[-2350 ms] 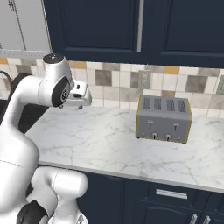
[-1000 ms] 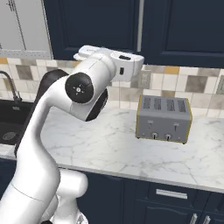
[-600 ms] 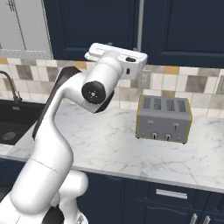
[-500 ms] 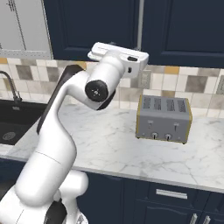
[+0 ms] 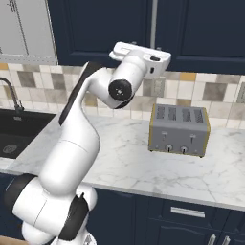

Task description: The dining table condiment station is running low on mustard. Refill the condiment station by opening the cabinet and taking the mustard from the cabinet and placing it on the dining table.

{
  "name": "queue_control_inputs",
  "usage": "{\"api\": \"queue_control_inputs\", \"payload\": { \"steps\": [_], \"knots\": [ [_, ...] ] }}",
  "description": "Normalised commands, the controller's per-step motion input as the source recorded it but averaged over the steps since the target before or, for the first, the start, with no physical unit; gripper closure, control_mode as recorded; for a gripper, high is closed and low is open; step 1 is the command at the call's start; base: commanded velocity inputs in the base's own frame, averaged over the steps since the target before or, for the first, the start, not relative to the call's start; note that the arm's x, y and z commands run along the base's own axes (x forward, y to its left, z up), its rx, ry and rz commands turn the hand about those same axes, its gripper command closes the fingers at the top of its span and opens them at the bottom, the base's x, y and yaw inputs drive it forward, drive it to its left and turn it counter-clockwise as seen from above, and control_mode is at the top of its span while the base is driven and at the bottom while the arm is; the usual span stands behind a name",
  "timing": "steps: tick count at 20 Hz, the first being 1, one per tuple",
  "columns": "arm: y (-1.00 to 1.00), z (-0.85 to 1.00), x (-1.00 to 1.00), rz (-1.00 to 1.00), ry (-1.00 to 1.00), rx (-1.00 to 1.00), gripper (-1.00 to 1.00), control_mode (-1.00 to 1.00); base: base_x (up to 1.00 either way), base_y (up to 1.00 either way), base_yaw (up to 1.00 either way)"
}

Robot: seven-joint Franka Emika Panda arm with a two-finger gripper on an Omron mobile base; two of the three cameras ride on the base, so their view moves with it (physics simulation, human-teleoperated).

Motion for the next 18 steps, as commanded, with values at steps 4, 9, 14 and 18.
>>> {"api": "queue_control_inputs", "payload": {
  "steps": [4, 9, 14, 18],
  "knots": [
    [0.0, 0.0, 0.53, 0.03, 0.0, 0.0, -1.0, -1.0, 0.0, 0.0, 0.0],
    [0.0, 0.0, 0.32, 0.08, 0.0, 0.0, -1.0, -1.0, 0.0, 0.0, 0.0],
    [-0.04, 0.0, 0.26, 0.1, 0.0, 0.0, -1.0, -1.0, 0.0, 0.0, 0.0],
    [-0.01, 0.0, 0.34, 0.1, 0.0, 0.0, -1.0, -1.0, 0.0, 0.0, 0.0]
  ]
}}
